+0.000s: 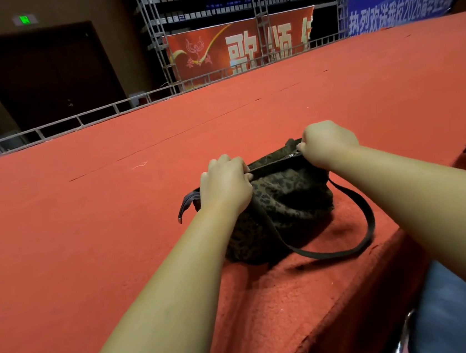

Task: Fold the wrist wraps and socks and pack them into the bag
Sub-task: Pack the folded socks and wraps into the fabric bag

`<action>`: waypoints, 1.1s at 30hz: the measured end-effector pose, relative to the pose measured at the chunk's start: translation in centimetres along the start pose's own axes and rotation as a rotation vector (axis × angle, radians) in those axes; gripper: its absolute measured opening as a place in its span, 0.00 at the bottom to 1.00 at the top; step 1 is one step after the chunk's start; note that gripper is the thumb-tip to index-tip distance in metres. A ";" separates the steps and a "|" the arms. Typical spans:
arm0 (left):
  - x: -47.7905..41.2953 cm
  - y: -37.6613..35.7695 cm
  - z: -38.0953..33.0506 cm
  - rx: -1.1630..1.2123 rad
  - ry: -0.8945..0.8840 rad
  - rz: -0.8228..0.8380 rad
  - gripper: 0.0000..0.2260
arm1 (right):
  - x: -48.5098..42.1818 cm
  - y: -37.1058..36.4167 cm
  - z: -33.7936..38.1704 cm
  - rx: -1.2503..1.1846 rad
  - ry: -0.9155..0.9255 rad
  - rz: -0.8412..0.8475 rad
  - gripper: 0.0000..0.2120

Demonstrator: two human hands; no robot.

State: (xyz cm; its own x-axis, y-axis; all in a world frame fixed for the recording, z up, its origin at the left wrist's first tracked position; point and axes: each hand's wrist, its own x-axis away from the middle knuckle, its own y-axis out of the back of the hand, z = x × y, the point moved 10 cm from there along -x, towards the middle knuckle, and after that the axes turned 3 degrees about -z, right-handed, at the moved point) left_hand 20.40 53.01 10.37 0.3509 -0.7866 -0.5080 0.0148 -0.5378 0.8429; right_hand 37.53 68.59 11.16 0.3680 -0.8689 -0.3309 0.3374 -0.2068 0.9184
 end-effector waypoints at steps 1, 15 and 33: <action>0.0 0.0 0.2 -0.009 0.005 0.002 0.08 | -0.2 0.1 -0.8 0.014 -0.035 -0.019 0.10; 0.2 1.7 2.4 0.242 0.052 0.027 0.13 | -1.9 -2.2 -1.9 -0.170 0.029 0.037 0.31; 0.7 4.8 5.2 0.106 0.099 0.084 0.08 | -1.1 -1.2 2.4 0.088 0.286 0.036 0.09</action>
State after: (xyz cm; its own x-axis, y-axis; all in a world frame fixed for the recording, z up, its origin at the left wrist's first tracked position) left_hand 15.83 48.32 13.19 0.4375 -0.7990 -0.4126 -0.1155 -0.5049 0.8554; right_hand 34.62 68.74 10.97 0.6118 -0.7171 -0.3340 0.2480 -0.2270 0.9418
